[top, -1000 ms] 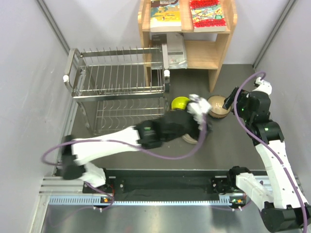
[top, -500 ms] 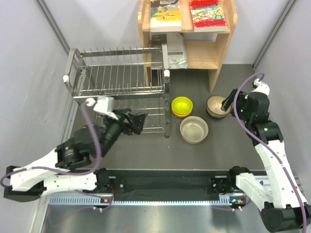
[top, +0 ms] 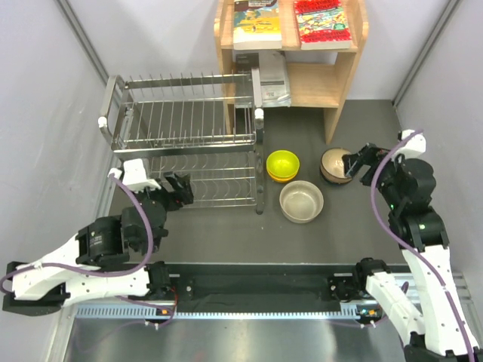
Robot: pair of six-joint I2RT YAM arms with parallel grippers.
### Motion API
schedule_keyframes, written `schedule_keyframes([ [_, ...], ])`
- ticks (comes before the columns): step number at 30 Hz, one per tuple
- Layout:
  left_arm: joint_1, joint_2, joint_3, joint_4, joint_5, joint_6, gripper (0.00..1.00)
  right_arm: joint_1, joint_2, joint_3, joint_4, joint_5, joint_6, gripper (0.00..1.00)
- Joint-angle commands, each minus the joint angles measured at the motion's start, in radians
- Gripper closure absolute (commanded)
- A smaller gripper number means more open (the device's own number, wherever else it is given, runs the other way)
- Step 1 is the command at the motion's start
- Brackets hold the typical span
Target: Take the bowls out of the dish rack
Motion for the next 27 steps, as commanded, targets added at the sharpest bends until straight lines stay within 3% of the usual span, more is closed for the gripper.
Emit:
schedule_keyframes([
  [1, -0.003, 0.012, 0.0, -0.209, -0.092, -0.186, 0.15, -0.01, -0.026, -0.003, 0.086, -0.068, -0.024, 0.11],
  [11, -0.002, 0.056, 0.004, -0.249, -0.058, -0.213, 0.13, -0.01, 0.016, 0.052, 0.026, -0.009, -0.027, 0.11],
  [27, -0.002, -0.017, -0.02, -0.311, -0.01, -0.252, 0.11, -0.013, 0.0, 0.057, -0.03, 0.086, -0.009, 0.1],
])
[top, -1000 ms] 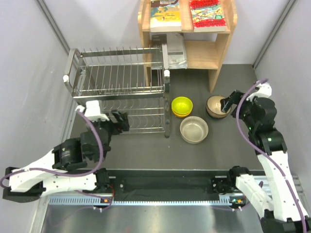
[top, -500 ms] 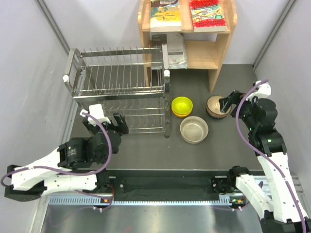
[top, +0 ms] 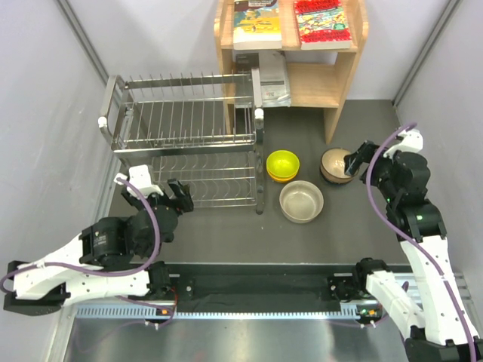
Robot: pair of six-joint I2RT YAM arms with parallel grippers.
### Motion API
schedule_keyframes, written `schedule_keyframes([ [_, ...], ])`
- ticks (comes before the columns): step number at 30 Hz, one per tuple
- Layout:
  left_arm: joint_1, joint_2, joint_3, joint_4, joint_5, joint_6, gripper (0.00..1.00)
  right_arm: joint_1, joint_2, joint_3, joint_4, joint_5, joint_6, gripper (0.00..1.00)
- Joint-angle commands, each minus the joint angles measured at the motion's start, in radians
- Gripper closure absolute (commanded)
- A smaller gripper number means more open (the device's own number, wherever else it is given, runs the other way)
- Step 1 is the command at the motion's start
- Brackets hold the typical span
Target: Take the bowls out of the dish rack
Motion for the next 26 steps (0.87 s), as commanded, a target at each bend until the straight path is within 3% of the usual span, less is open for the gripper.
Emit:
schedule_keyframes([
  [1, -0.002, -0.013, 0.001, -0.043, 0.002, -0.03, 0.11, -0.012, -0.037, 0.037, 0.003, 0.039, 0.005, 0.1],
  [11, -0.003, 0.024, 0.01, -0.063, 0.008, -0.057, 0.11, -0.013, -0.04, 0.016, -0.009, 0.047, 0.003, 0.1],
  [17, -0.003, 0.012, -0.006, 0.0, 0.013, 0.003, 0.1, -0.013, -0.033, 0.019, -0.008, 0.045, -0.001, 0.09],
  [18, -0.002, 0.007, -0.009, 0.003, 0.014, 0.005, 0.06, -0.015, -0.034, 0.019, -0.008, 0.044, -0.001, 0.1],
  [23, -0.002, -0.002, -0.017, 0.014, 0.021, 0.014, 0.08, -0.016, -0.033, 0.011, -0.009, 0.038, -0.001, 0.09],
  [24, -0.002, 0.001, -0.016, 0.011, 0.021, 0.014, 0.02, -0.016, -0.033, 0.013, -0.008, 0.033, -0.001, 0.09],
  [26, -0.003, 0.001, -0.008, 0.003, 0.024, 0.008, 0.01, -0.016, -0.028, 0.014, -0.008, 0.027, 0.0, 0.09],
])
